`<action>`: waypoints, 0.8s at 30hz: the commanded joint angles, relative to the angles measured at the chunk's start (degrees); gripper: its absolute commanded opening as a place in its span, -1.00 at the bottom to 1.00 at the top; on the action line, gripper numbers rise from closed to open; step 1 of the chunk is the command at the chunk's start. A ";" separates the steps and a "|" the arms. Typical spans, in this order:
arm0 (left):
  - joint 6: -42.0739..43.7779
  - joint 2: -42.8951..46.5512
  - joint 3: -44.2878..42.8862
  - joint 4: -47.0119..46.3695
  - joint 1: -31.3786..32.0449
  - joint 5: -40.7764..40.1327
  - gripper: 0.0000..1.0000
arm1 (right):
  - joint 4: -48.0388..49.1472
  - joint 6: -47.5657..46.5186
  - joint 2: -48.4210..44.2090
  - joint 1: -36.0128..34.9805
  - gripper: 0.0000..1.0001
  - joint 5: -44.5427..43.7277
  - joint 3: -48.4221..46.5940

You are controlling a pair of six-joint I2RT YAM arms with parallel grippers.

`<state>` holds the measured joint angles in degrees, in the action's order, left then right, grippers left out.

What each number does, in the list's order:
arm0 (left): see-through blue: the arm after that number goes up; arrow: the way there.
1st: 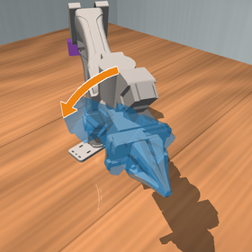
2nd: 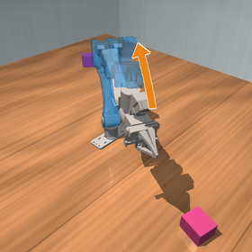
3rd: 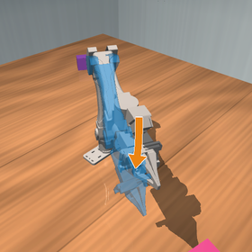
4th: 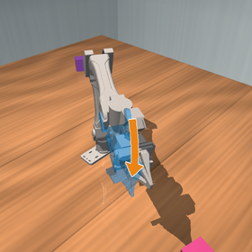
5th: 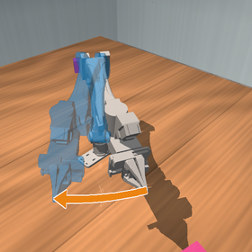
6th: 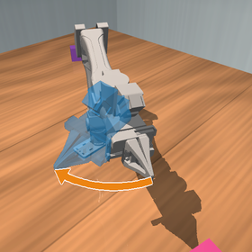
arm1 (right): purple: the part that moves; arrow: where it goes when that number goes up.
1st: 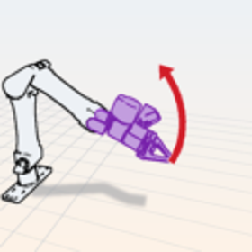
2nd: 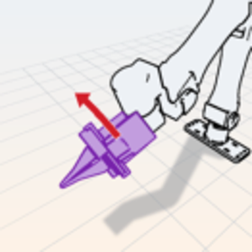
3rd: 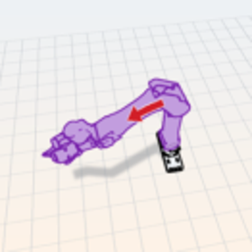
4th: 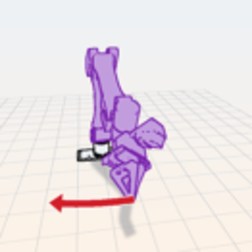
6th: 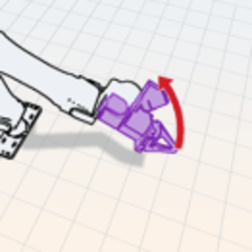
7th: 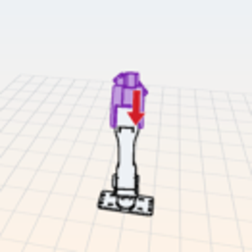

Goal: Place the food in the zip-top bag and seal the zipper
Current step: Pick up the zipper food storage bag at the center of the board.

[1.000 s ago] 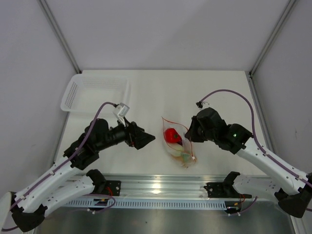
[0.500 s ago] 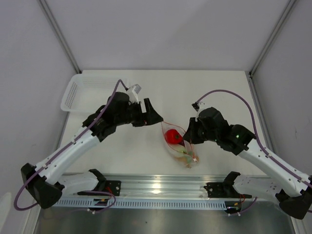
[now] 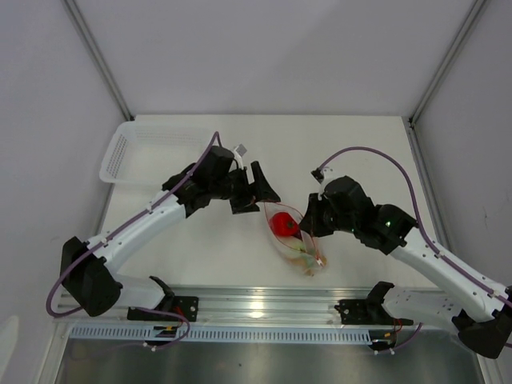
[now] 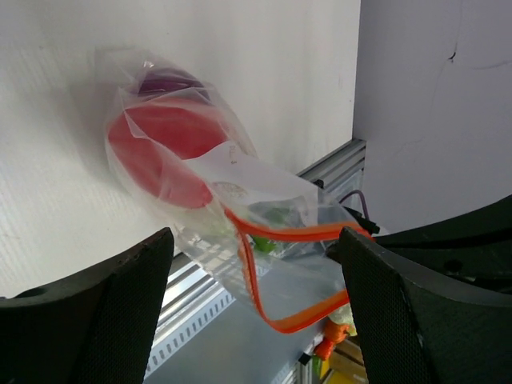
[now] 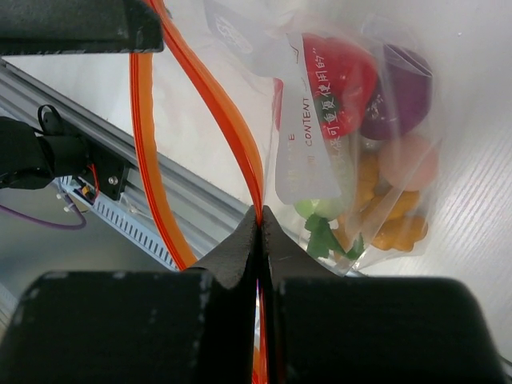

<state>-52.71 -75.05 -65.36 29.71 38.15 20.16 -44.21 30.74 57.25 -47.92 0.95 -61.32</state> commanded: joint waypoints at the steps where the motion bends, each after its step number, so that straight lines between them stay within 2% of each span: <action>1: -3.80 -2.12 -2.84 -3.68 -0.45 3.47 0.70 | 1.75 -1.74 -0.13 -0.86 -1.00 -0.86 -1.61; 5: -5.39 -4.75 -3.63 -6.24 -1.41 4.71 0.55 | 1.49 -2.27 0.57 -2.26 -1.00 -3.74 -1.08; 10: -6.53 -7.04 -3.38 -9.58 -1.41 9.53 0.05 | 1.58 -2.62 0.67 -4.28 -1.00 -7.19 -1.43; 11: -6.70 -7.04 -2.85 -11.94 -1.41 10.33 -0.07 | 1.67 -2.70 0.58 -4.37 -1.00 -7.97 -1.35; 12: -6.97 -6.96 -1.97 -12.74 -1.41 10.77 -0.29 | 1.67 -2.79 0.49 -4.46 -1.00 -8.42 -1.26; 14: -6.88 -6.08 -0.82 -13.54 -1.41 11.21 -0.49 | 1.67 -3.23 0.49 -4.46 -0.91 -8.86 -1.26; 15: -6.71 -5.73 -0.21 -14.15 -1.50 11.47 -0.65 | 1.67 -3.23 0.49 -4.46 -0.84 -9.38 -1.17; 16: -6.45 -5.46 0.14 -13.98 -1.59 11.65 -0.72 | 1.32 -3.15 0.40 -4.46 -0.53 -9.91 -1.34; 18: -5.31 -4.41 0.76 -13.28 -1.94 12.18 -0.91 | 0.62 -2.01 -0.12 -4.46 -0.20 -12.27 -1.43; 19: -4.95 -3.97 1.20 -13.10 -2.20 12.62 -0.91 | -0.35 -1.48 -0.39 -4.55 -0.01 -12.81 -1.70; 20: -4.34 -2.84 1.90 -12.84 -2.47 13.23 -0.99 | -0.96 -0.43 -0.74 -4.46 0.10 -13.34 -1.87; 21: -3.99 -2.13 2.43 -12.49 -2.73 13.32 -0.99 | -2.01 -0.07 -1.70 -4.46 0.14 -13.78 -2.05; 22: -3.72 -1.43 3.30 -12.23 -3.17 13.32 -0.99 | -2.29 0.19 -2.40 -4.46 0.28 -13.52 -2.31; 24: -3.63 1.03 5.15 -11.79 -3.87 12.97 -0.99 | -3.08 0.55 -3.98 -4.55 0.34 -12.64 -2.49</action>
<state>-57.84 -79.05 -61.95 18.57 35.66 31.09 -45.93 30.00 56.51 -52.18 -9.85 -61.32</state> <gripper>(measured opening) 0.011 0.659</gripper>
